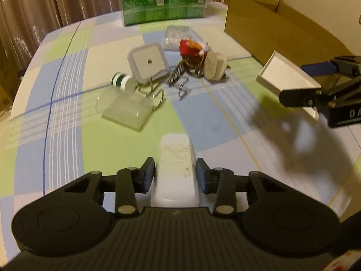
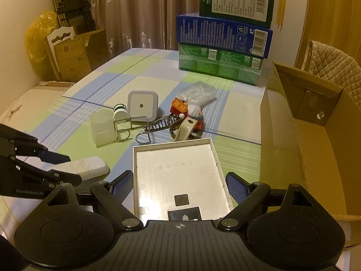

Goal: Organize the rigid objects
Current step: 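Lift the white stick with the left tool while the right tool keeps the lid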

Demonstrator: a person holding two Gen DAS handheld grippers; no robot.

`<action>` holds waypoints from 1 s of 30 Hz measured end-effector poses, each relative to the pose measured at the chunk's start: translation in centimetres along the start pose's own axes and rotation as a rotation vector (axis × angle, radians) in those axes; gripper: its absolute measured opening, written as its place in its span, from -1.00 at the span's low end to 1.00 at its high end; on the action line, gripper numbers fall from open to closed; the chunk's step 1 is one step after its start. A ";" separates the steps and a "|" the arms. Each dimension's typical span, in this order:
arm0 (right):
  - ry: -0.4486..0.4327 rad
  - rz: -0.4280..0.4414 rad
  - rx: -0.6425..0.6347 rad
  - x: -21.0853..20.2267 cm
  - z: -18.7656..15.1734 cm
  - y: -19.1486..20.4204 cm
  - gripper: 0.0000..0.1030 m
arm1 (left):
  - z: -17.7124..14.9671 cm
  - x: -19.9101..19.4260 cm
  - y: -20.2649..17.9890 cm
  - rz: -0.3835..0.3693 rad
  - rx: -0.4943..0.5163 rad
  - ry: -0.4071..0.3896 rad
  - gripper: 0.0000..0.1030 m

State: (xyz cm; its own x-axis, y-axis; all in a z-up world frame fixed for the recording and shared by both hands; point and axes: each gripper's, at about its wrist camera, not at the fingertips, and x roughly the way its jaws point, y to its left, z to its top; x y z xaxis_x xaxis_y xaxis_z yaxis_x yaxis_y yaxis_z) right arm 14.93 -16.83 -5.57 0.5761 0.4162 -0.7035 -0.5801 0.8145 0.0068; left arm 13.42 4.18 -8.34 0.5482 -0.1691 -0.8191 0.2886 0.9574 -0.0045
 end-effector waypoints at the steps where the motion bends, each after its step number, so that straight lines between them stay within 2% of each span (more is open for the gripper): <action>1: -0.003 0.001 0.001 -0.2 0.1 0.0 0.65 | 0.2 -0.2 -0.1 -0.001 0.000 -0.006 -0.34; 7: -0.017 -0.005 -0.002 -1.0 0.5 0.0 0.65 | 1.5 -1.0 -0.4 -0.011 0.001 -0.025 -0.35; 12: -0.022 -0.008 -0.001 -1.3 0.6 -0.2 0.65 | 2.0 -1.4 -0.3 -0.020 0.001 -0.022 -0.47; 13: -0.022 -0.008 0.000 -1.4 0.6 -0.2 0.65 | 2.1 -1.4 -0.3 -0.019 0.004 -0.021 -0.86; 14: -0.023 -0.008 0.002 -1.4 0.5 -0.2 0.65 | 2.2 -1.4 -0.2 -0.024 0.001 -0.016 -0.99; 22: -0.013 -0.002 0.009 -1.2 0.1 -0.4 0.65 | 1.4 -0.9 1.0 -0.019 -0.038 -0.002 -0.99; 24: -0.006 -0.001 0.011 -1.0 0.0 -0.5 0.65 | 0.9 -0.7 1.5 -0.025 -0.063 0.007 -0.84; 26: -0.001 0.004 0.013 -0.7 -0.1 -0.4 0.65 | 0.5 -0.3 1.6 -0.023 -0.062 0.013 -0.45; 27: 0.000 0.005 0.011 -0.7 -0.1 -0.3 0.65 | 0.3 -0.1 1.6 -0.025 -0.061 0.020 -0.20; 30: 0.005 0.011 0.008 -0.2 -0.2 -0.1 0.65 | 0.0 0.8 1.3 -0.023 -0.061 0.043 0.13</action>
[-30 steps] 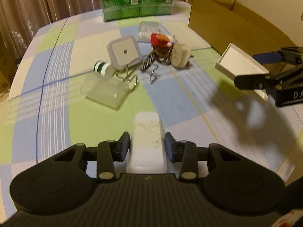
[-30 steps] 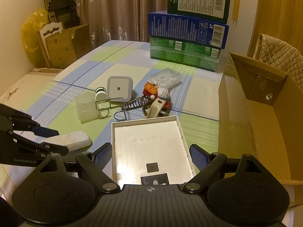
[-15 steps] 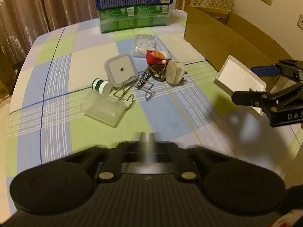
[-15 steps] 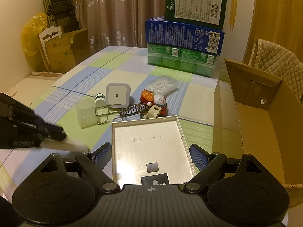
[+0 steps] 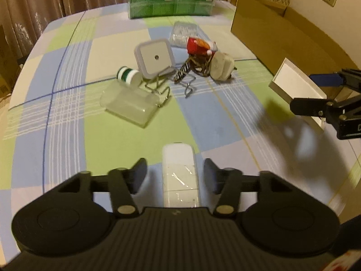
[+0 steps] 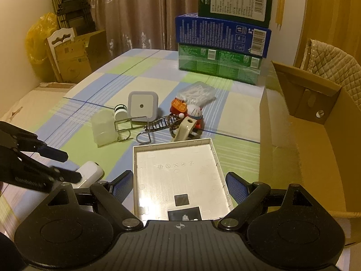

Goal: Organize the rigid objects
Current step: 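Lift the white stick with the left tool while the right tool keeps the lid, then carry the stick into the cardboard box and open the left tool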

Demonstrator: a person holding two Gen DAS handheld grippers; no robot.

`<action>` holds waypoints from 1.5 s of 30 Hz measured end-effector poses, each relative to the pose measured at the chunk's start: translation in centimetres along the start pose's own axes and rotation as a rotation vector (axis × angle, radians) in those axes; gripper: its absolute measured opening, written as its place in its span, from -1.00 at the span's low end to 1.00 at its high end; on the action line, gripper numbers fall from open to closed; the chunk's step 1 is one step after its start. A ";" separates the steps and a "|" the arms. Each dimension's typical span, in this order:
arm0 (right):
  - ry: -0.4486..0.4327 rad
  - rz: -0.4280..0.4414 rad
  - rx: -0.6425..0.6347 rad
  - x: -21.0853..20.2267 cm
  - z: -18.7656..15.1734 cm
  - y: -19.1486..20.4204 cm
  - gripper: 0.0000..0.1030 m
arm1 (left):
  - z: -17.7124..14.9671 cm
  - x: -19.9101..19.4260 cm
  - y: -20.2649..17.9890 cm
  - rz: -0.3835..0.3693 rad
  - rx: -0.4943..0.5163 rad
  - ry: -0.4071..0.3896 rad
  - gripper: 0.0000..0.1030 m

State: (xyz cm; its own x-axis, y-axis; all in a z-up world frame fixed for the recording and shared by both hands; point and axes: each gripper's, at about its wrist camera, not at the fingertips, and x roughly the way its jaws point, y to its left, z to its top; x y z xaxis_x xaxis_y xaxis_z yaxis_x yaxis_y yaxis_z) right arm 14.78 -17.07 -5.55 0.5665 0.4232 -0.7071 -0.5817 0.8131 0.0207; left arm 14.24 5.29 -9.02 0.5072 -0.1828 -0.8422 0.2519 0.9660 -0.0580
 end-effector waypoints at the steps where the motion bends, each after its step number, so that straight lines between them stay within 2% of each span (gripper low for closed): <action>1: 0.002 0.001 0.000 0.2 0.0 0.0 0.65 | 0.0 0.4 -0.2 0.004 0.002 0.009 0.21; 6: 0.014 0.007 -0.002 0.8 -0.3 0.0 0.65 | -0.3 2.0 -1.2 0.012 0.033 0.048 0.21; 8: 0.017 0.008 0.001 1.0 -0.4 -0.2 0.65 | -0.5 2.6 -1.4 0.010 0.034 0.072 0.12; 11: 0.020 0.010 0.004 1.2 -0.4 -0.4 0.65 | -0.8 2.7 -1.6 0.032 0.064 0.062 0.04; 13: 0.023 0.011 0.006 1.4 -0.5 -0.5 0.65 | -0.4 2.8 -1.2 0.044 0.045 0.061 -0.25; 15: 0.024 0.013 0.009 1.6 -0.6 -0.5 0.65 | 0.3 2.9 -0.7 0.041 0.034 0.065 -0.31; 20: 0.023 0.020 0.013 1.7 -0.6 -0.5 0.65 | 0.9 3.1 -0.8 0.050 0.069 0.051 -0.33; 26: 0.010 0.016 0.013 1.4 -0.5 -0.6 0.65 | 1.2 1.4 -0.8 0.042 0.033 -0.021 -0.33; 45: -0.061 0.002 0.003 -1.5 1.3 -0.1 0.65 | 4.4 -2.8 -1.8 0.021 0.022 -0.157 -0.36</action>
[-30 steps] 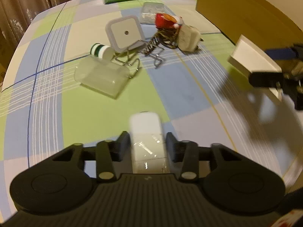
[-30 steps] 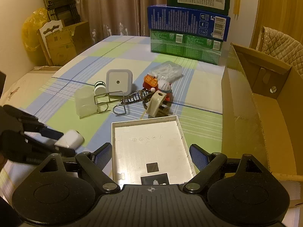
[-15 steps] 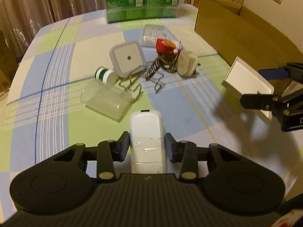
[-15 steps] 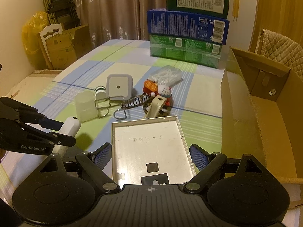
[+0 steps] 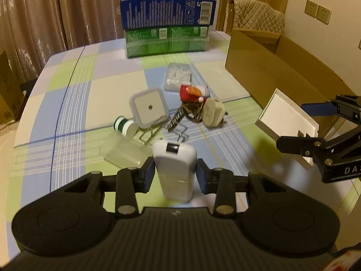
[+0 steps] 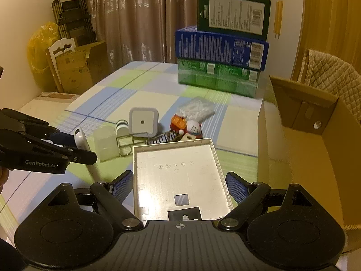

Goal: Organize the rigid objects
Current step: 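Carry the stick into the cardboard box and open the left tool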

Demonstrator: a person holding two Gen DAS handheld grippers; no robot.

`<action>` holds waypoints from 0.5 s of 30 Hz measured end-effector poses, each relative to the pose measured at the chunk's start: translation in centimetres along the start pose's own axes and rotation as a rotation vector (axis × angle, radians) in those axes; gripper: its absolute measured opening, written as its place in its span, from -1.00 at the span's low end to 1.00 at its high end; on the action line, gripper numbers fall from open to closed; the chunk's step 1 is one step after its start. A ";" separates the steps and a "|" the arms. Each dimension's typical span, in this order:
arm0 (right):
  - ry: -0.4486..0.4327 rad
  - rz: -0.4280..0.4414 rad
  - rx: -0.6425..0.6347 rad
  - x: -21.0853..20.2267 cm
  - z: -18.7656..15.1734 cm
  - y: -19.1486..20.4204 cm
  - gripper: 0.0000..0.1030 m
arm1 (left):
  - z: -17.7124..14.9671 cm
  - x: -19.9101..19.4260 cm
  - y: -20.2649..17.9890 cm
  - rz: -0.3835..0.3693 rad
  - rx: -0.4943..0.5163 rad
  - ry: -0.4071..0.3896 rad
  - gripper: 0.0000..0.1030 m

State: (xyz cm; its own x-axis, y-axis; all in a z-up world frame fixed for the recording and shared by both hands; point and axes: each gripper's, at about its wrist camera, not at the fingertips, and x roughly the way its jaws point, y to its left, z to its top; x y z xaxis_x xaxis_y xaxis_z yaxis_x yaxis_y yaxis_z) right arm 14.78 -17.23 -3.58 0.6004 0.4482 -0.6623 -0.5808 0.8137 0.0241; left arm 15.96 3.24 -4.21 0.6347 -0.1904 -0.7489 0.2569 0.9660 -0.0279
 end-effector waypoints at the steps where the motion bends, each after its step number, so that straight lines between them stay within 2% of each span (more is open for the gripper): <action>1: -0.004 -0.001 0.000 -0.2 0.1 0.0 0.65 | 0.3 -0.2 -0.1 -0.002 0.001 -0.005 -0.36; 15: -0.052 -0.026 -0.003 -2.5 1.9 -0.7 0.65 | 3.7 -1.8 -2.1 -0.025 0.037 -0.032 -0.36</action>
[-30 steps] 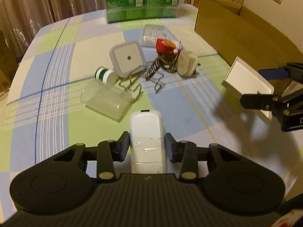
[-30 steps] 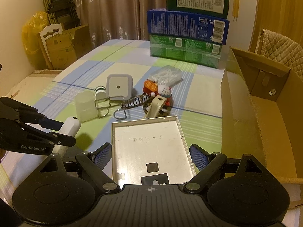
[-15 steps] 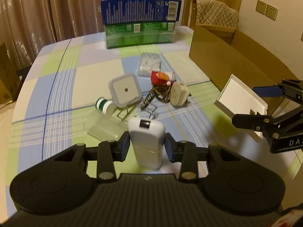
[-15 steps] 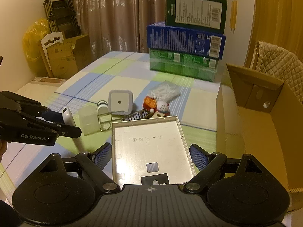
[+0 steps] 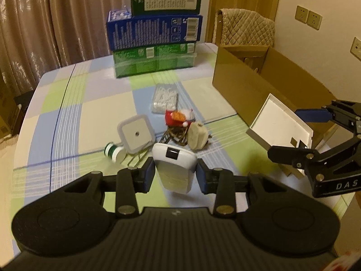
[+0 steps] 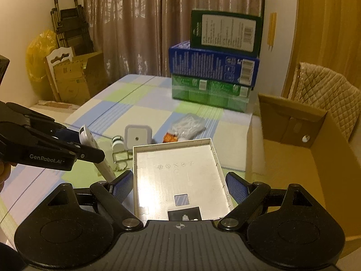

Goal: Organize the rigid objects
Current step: 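Carry the stick into the cardboard box and open the left tool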

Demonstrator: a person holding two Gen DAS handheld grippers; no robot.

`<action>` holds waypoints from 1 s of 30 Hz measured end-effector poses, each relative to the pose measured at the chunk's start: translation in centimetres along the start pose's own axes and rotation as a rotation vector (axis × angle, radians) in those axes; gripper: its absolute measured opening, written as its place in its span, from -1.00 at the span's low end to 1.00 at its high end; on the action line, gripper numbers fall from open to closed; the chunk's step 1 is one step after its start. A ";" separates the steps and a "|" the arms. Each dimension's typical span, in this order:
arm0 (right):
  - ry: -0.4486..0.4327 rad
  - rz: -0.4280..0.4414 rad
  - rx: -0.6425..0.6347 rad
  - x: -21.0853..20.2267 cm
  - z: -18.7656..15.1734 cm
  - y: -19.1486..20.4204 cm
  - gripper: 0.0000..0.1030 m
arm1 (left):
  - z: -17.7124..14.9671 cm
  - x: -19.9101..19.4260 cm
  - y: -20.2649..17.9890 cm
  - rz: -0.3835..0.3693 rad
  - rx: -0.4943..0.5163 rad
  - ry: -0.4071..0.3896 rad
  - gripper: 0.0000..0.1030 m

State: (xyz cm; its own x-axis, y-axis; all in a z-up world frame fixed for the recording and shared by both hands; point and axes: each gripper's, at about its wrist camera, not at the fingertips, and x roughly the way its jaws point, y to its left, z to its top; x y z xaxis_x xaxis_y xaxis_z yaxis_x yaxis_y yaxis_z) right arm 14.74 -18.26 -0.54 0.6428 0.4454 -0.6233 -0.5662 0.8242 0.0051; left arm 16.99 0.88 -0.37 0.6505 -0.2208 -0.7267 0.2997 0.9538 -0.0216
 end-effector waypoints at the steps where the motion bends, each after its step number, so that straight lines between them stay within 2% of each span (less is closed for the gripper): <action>1: -0.006 -0.004 0.000 -0.2 0.3 -0.2 0.65 | 0.4 -0.1 -0.2 -0.002 0.004 -0.002 -0.36; 9: -0.061 -0.067 0.017 -2.8 2.7 -3.2 0.65 | 5.1 -0.8 -2.9 -0.036 0.043 -0.031 -0.36; 18: -0.094 -0.194 0.073 -6.1 4.2 -10.0 0.65 | 11.1 -0.7 -8.6 -0.124 0.096 -0.081 -0.36; 24: -0.074 -0.288 0.108 -7.8 3.4 -14.8 0.65 | 14.6 -0.1 -13.2 -0.189 0.137 -0.112 -0.36; 30: -0.022 -0.308 0.145 -7.0 0.7 -17.5 0.65 | 15.3 2.5 -17.6 -0.254 0.156 -0.085 -0.36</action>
State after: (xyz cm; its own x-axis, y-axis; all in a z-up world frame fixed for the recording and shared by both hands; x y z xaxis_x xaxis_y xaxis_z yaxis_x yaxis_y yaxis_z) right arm 20.51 -35.51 4.29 0.7840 0.1735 -0.5960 -0.2651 0.9618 -0.0687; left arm 24.00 -19.59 8.72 0.5952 -0.4710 -0.6511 0.5594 0.8245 -0.0850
